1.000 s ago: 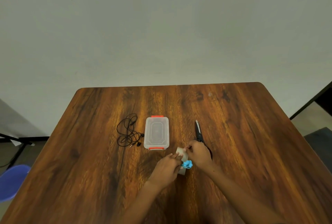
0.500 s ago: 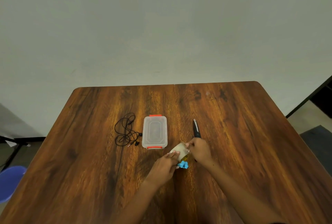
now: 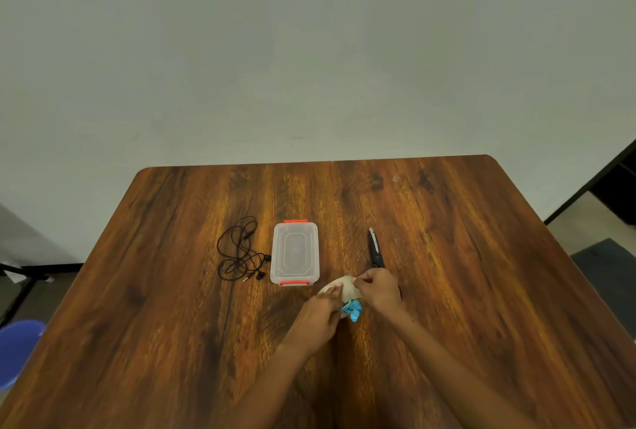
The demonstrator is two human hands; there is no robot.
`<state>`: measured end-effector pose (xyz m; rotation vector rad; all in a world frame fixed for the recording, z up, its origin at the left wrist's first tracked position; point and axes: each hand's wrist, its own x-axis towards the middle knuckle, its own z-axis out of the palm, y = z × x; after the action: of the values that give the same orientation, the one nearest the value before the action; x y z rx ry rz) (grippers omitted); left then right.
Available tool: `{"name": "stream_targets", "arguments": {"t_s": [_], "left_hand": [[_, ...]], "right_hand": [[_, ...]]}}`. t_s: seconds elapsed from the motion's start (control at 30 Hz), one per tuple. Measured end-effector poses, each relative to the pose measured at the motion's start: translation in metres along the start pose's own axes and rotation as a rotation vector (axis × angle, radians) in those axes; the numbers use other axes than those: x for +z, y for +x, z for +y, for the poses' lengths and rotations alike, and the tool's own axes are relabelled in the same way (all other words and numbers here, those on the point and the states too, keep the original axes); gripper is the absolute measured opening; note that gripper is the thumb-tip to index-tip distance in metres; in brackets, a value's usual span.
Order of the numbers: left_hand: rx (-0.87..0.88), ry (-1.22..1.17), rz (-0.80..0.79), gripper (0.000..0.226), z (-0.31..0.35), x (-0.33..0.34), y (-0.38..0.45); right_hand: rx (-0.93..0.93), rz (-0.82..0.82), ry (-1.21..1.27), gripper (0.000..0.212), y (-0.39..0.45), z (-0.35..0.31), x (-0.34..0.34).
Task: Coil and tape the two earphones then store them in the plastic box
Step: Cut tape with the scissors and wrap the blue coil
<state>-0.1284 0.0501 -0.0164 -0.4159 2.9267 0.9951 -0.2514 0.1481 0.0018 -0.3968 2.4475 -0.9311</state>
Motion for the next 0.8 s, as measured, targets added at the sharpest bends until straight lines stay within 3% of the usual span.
{"name": "stream_targets", "arguments": {"t_s": [0.2,0.27,0.37,0.47,0.8], "left_hand": [[-0.009,0.013,-0.033,0.048,-0.007,0.001,0.001],[0.001,0.024,-0.035,0.045,-0.009,0.001,0.001],[0.014,0.015,-0.041,0.039,-0.015,-0.001,-0.002],[0.01,0.017,-0.023,0.043,-0.023,-0.004,-0.005],[0.022,-0.008,-0.031,0.024,0.0,-0.002,0.008]], "right_hand": [[0.099,-0.029,0.073,0.027,0.004,-0.001,-0.003],[0.196,-0.046,0.225,0.028,0.006,0.0,-0.006],[0.343,-0.143,0.495,0.011,0.004,-0.004,-0.017],[0.355,-0.23,0.635,0.013,0.001,-0.009,-0.024],[0.271,-0.024,0.525,0.014,-0.001,-0.015,-0.006]]}}
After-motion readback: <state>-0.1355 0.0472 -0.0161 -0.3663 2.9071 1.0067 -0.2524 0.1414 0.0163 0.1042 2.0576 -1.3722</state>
